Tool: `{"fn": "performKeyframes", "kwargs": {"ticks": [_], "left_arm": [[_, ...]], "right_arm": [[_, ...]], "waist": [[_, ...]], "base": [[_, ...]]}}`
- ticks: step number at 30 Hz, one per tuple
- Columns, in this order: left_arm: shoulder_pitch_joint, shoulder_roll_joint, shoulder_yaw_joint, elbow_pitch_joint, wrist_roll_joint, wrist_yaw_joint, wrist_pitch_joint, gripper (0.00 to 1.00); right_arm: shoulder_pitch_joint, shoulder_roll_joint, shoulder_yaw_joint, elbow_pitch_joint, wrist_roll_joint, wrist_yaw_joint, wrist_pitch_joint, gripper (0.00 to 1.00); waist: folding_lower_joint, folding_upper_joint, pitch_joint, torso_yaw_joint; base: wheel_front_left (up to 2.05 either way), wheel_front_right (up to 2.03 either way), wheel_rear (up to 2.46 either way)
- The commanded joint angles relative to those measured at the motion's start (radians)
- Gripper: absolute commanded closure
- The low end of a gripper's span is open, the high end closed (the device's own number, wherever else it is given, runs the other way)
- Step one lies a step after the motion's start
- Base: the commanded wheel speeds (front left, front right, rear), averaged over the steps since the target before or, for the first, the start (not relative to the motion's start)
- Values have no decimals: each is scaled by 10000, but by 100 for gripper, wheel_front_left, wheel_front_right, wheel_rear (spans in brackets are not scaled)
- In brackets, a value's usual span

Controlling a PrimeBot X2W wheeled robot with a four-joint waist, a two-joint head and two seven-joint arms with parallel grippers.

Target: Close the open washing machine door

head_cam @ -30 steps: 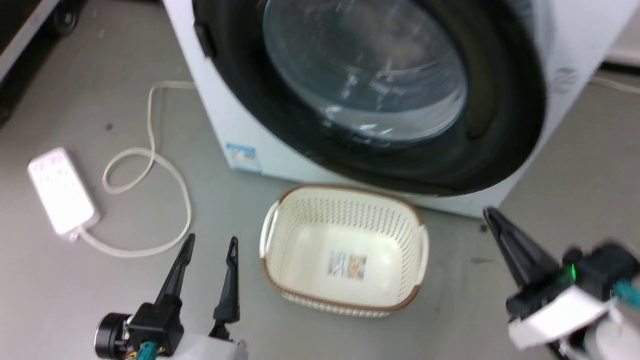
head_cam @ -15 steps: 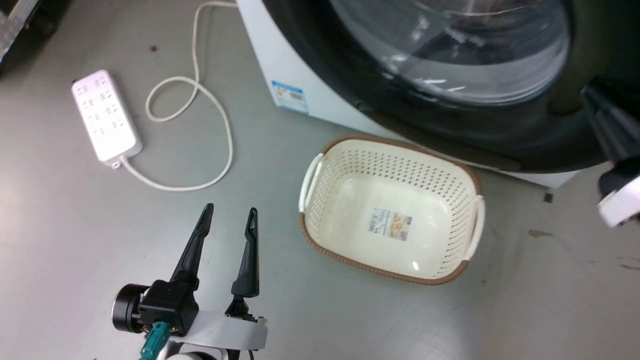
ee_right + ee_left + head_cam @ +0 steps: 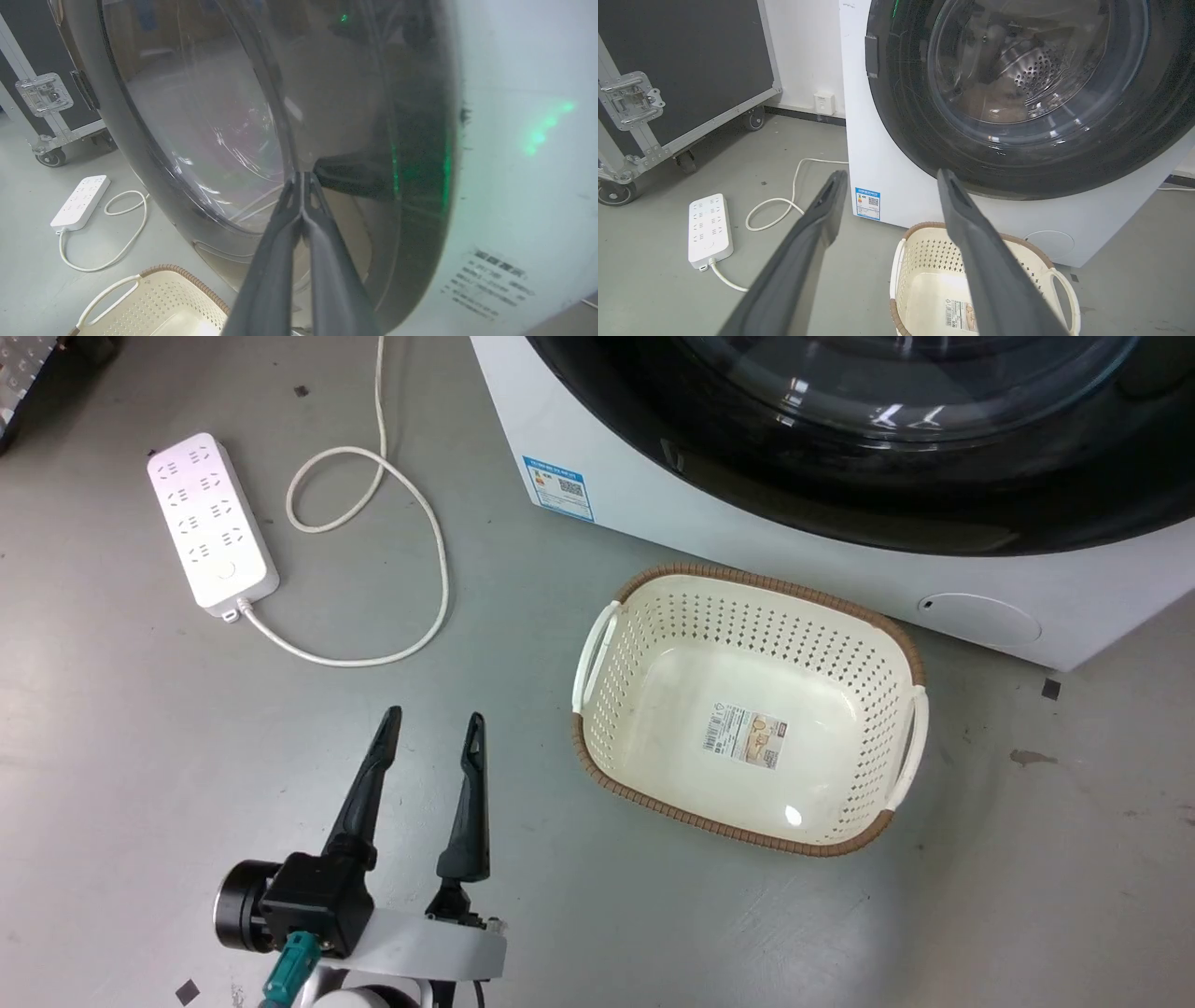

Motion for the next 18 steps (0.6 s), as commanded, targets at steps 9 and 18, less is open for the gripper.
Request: {"fn": "performKeyframes", "kwargs": {"ticks": [9,18], "left_arm": [[-122,-12,339,48,41,-91,-43,0],[276,-12,659,427,110,-485,-43,0]], "right_arm": [[69,572,252,821,167,-105,-586,100],[2563,1144,533,-433,864,-105,-955,0]], "waist": [[0,-1,-634,-357],[0,-1,-2162,-1132]], "base": [[0,0,0],[0,0,0]]}}
